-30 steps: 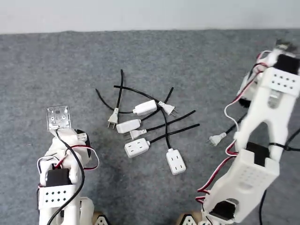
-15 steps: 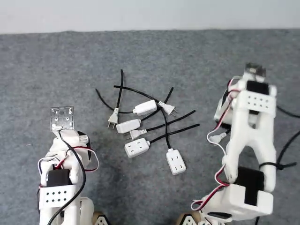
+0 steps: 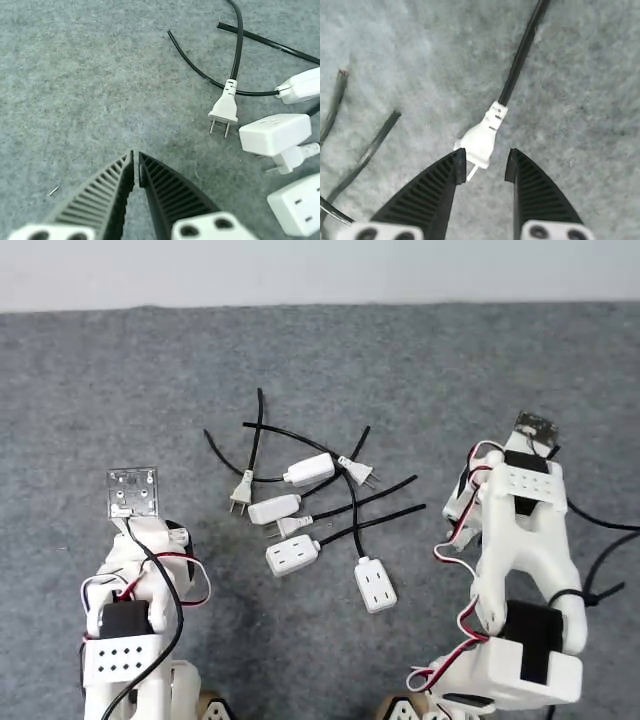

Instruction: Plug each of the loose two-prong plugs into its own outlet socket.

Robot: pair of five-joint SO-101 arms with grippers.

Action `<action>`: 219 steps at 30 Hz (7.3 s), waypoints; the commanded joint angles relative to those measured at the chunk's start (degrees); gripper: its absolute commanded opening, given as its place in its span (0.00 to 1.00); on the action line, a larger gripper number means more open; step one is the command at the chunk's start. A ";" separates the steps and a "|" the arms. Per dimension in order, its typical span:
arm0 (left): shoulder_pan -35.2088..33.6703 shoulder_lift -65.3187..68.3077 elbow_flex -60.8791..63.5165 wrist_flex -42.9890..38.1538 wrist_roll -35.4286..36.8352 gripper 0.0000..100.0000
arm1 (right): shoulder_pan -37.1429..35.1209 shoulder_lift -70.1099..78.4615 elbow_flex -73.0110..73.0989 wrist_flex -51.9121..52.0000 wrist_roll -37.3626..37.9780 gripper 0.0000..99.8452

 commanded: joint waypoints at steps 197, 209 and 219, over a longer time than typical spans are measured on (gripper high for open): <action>15.74 8.70 -2.77 10.11 -22.77 0.01 | -34.86 -30.90 10.37 2.15 21.89 0.01; 16.00 8.62 -2.77 10.11 -22.77 0.01 | -29.58 -30.99 16.26 2.07 23.30 0.01; 15.91 8.53 -2.77 10.11 -22.77 0.01 | -29.49 -37.58 17.23 4.79 23.65 0.01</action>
